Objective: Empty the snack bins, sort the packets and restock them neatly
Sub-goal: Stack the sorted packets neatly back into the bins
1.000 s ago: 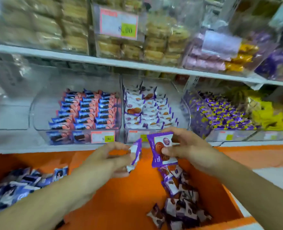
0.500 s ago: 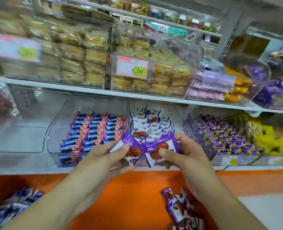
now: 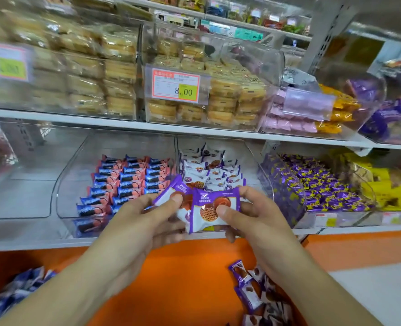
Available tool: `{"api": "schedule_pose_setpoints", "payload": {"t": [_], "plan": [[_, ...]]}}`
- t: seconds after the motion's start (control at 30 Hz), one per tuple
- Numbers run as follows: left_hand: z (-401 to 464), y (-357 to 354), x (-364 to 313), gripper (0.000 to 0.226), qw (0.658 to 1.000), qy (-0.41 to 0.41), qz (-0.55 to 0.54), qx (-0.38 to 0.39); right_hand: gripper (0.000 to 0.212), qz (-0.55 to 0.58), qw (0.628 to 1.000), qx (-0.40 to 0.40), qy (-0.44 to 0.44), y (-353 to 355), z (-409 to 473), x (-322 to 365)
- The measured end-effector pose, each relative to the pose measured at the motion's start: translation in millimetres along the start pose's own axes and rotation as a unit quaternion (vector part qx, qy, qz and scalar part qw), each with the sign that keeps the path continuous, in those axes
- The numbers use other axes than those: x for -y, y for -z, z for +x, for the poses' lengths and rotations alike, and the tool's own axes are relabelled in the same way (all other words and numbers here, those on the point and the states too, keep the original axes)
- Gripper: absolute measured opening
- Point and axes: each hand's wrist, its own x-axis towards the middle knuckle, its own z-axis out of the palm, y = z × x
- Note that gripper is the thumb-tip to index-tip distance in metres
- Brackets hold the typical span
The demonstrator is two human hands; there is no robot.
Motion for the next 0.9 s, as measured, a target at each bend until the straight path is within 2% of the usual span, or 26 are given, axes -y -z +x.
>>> {"api": "schedule_pose_setpoints", "payload": {"t": [0.13,0.2,0.27,0.43,0.57,0.63,0.73,0.83,0.9], "plan": [[-2.8,3.3,-1.9,0.02,0.995,-0.04,0.095,-0.014,0.017,-0.05,0.998,0.022,0.004,-1.3,-5.7,1.1],[-2.3,4.6,-0.1,0.025,0.99,-0.046,0.132,-0.005,0.018,-0.052,0.998,0.026,0.003,-3.6,-9.7,3.8],[-2.7,3.6,3.0,0.031,0.991,-0.038,0.13,0.012,0.02,-0.067,0.997,0.035,0.002,-5.5,-12.3,5.6],[-0.5,2.3,3.8,0.022,0.992,-0.026,0.127,0.008,0.022,-0.053,0.998,0.039,-0.004,-4.0,-10.2,10.0],[3.8,7.8,5.0,0.02,0.989,-0.024,0.145,-0.007,0.032,-0.022,0.997,0.034,-0.06,-1.1,-13.0,12.6],[6.6,11.0,6.2,0.019,0.984,-0.035,0.171,-0.022,0.039,-0.061,0.995,0.014,-0.075,1.5,-14.2,13.3],[8.6,13.1,6.5,0.019,0.977,-0.053,0.205,-0.038,0.038,-0.13,0.991,0.008,-0.04,7.0,-13.0,14.3],[9.2,11.8,6.7,0.024,0.969,-0.058,0.239,-0.03,0.023,-0.138,0.987,0.078,0.012,7.0,-12.9,14.5],[9.2,11.0,7.4,0.031,0.963,-0.055,0.264,0.002,0.019,-0.207,0.972,0.097,0.048,5.4,-13.3,10.5]]}}
